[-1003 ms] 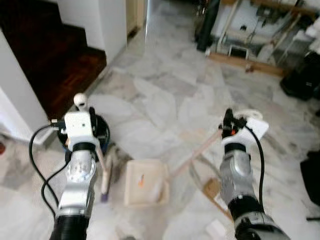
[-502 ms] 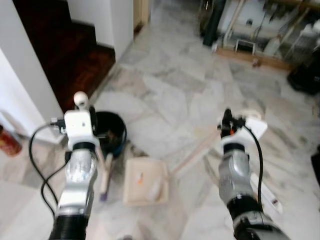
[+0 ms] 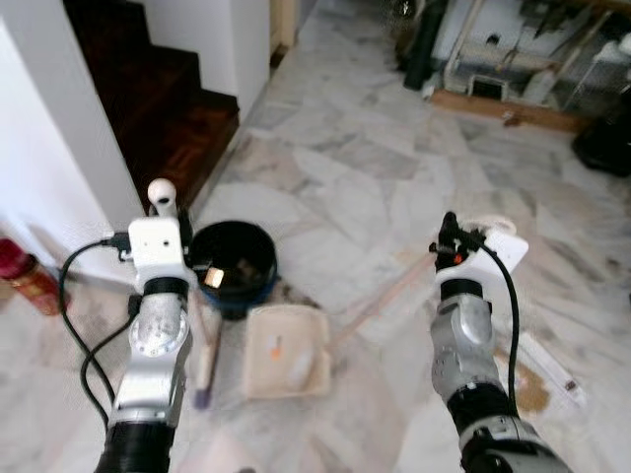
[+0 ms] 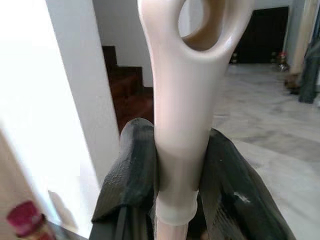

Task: Sweep floor

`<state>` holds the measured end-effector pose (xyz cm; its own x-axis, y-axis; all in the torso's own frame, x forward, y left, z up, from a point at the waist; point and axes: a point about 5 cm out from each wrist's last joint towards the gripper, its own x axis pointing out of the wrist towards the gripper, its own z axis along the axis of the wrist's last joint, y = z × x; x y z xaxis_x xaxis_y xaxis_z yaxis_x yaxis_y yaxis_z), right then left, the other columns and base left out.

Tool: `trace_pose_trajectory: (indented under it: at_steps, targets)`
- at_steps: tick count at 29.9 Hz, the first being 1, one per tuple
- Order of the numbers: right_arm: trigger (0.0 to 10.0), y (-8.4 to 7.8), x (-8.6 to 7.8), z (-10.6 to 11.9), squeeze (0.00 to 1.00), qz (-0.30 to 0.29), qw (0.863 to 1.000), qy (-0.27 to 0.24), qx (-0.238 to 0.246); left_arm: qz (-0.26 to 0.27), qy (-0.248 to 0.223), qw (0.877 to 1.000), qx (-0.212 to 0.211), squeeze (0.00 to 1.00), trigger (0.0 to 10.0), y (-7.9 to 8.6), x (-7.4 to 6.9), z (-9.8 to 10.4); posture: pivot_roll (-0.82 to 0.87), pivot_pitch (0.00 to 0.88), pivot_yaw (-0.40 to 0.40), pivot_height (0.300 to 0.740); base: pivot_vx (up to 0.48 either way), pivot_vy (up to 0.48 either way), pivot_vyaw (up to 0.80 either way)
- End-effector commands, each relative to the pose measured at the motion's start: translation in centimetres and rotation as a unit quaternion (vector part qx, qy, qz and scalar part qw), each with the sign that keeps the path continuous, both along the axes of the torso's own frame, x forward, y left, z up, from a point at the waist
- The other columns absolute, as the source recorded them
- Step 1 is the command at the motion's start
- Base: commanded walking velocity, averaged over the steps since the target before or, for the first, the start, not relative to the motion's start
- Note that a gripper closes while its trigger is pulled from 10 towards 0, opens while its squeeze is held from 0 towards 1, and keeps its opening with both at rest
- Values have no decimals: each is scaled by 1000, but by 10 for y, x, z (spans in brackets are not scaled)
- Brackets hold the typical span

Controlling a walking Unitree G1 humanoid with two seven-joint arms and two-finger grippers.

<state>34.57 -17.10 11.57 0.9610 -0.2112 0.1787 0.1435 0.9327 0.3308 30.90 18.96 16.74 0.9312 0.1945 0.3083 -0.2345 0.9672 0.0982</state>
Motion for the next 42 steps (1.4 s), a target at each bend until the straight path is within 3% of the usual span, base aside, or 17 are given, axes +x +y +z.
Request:
trace_pose_trajectory:
  at_steps: [1, 18, 34, 42]
  targets:
    - [10000, -8, 1, 8, 0, -15, 1000, -18, -4, -16, -16, 1000, 5, 0, 10000, -8, 1, 7, 131, 72, -56, 740, 0, 428, 0]
    - [10000, -6, 0, 7, 0, -15, 1000, -19, -2, -22, -16, 1000, 8, 0, 10000, -10, 2, 8, 136, 64, -47, 740, 0, 418, 0]
    - [10000, -9, -2, 8, 0, -28, 999, -22, -3, -34, -21, 999, 17, 0, 10000, -12, 1, 9, 134, 83, -48, 740, 0, 0, 0]
    - [10000, -20, -2, 24, 0, -75, 996, -54, -1, -33, -19, 999, 19, 0, 10000, -11, 0, 8, 135, 86, -51, 740, 0, 0, 0]
